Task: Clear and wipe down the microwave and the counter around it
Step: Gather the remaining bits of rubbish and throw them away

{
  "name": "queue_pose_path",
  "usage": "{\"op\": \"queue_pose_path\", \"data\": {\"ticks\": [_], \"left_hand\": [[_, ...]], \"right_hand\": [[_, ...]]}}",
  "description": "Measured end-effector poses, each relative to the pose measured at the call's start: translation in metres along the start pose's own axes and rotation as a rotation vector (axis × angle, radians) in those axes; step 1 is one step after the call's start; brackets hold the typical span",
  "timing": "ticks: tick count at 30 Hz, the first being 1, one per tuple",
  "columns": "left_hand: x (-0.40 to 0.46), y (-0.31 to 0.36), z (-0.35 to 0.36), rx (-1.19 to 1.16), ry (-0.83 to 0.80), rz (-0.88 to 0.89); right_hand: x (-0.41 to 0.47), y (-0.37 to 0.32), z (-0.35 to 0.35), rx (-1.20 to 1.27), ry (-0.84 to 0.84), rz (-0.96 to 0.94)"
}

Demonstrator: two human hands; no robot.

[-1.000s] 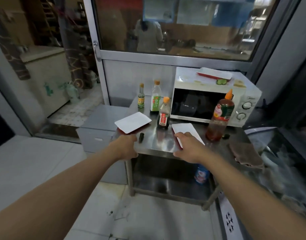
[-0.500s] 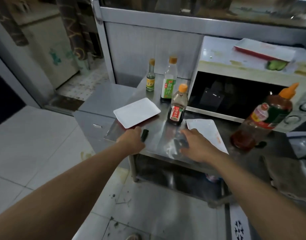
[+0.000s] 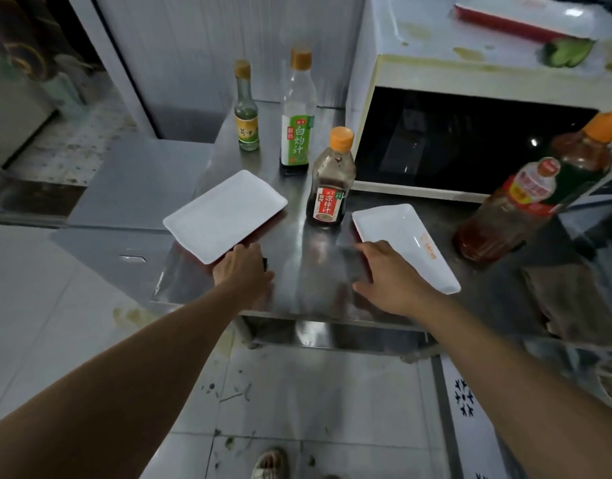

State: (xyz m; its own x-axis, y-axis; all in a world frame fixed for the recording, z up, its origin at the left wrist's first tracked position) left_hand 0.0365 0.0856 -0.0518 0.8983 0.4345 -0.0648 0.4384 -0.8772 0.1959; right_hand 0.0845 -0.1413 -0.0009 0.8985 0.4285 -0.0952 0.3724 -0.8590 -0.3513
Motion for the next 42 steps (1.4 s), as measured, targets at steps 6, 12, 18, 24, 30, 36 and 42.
{"op": "queue_pose_path", "data": {"ticks": [6,12,18,24,30,36,42], "left_hand": [[0.006,0.003,0.007,0.021,-0.02,0.122],[0.011,0.026,-0.018,-0.019,-0.062,0.254],[0.007,0.09,-0.054,-0.101,-0.065,0.407],[-0.007,0.156,-0.072,-0.149,-0.072,0.496],[-0.012,0.215,-0.069,-0.161,-0.058,0.562],[-0.015,0.278,-0.05,-0.173,-0.039,0.478],[-0.027,0.321,-0.026,-0.179,-0.034,0.355]], "right_hand": [[-0.004,0.004,0.0,-0.019,0.03,0.065],[-0.018,0.009,-0.023,-0.029,0.062,0.18],[-0.037,0.028,-0.062,-0.026,0.122,0.255],[-0.061,0.065,-0.098,0.011,0.231,0.315],[-0.069,0.128,-0.126,0.055,0.252,0.365],[-0.055,0.205,-0.148,0.064,0.235,0.316],[-0.024,0.273,-0.139,0.072,0.129,0.233]]}}
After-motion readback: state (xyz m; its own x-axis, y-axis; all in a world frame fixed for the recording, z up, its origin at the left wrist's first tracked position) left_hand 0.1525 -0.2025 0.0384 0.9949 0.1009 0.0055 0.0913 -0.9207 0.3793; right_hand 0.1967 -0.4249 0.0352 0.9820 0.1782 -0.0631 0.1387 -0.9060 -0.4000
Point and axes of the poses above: each hand's wrist, its own x-axis towards the middle knuckle, its own z-axis out of the palm, y = z × x, the point moved 2 cm from there along x, towards the middle knuckle, and after that the axes turned 11 degrees about y, right-handed, at the moved point
